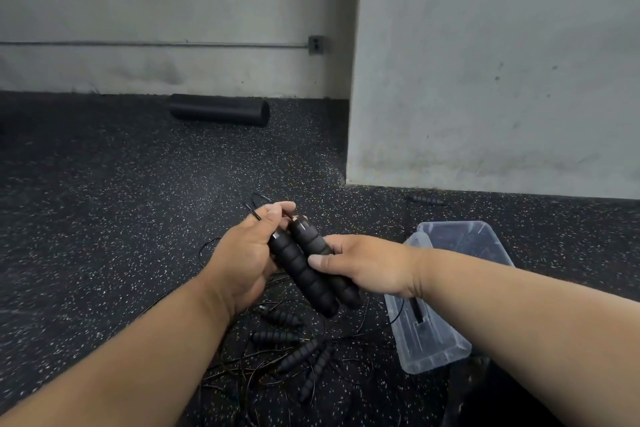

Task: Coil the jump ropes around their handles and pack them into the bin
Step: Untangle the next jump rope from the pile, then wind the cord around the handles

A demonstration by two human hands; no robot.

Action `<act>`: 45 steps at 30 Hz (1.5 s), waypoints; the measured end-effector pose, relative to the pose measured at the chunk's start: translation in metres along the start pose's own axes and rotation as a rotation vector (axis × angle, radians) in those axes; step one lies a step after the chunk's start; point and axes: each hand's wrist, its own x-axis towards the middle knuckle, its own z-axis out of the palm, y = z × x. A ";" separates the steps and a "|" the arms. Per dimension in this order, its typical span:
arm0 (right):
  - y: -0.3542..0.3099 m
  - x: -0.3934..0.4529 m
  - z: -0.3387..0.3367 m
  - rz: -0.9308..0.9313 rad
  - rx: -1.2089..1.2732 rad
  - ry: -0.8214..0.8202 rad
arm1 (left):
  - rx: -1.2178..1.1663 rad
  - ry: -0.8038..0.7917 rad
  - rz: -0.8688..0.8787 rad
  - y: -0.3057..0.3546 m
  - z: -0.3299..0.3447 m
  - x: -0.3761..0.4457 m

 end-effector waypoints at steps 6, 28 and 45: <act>-0.005 0.000 0.011 -0.021 0.036 -0.003 | -0.106 0.057 -0.078 -0.004 0.006 -0.004; -0.007 0.000 0.006 -0.017 -0.412 0.023 | 0.047 -0.068 -0.127 -0.007 -0.005 -0.001; 0.005 0.005 0.021 -0.183 -0.208 0.017 | -0.027 -0.237 -0.185 -0.025 0.002 -0.016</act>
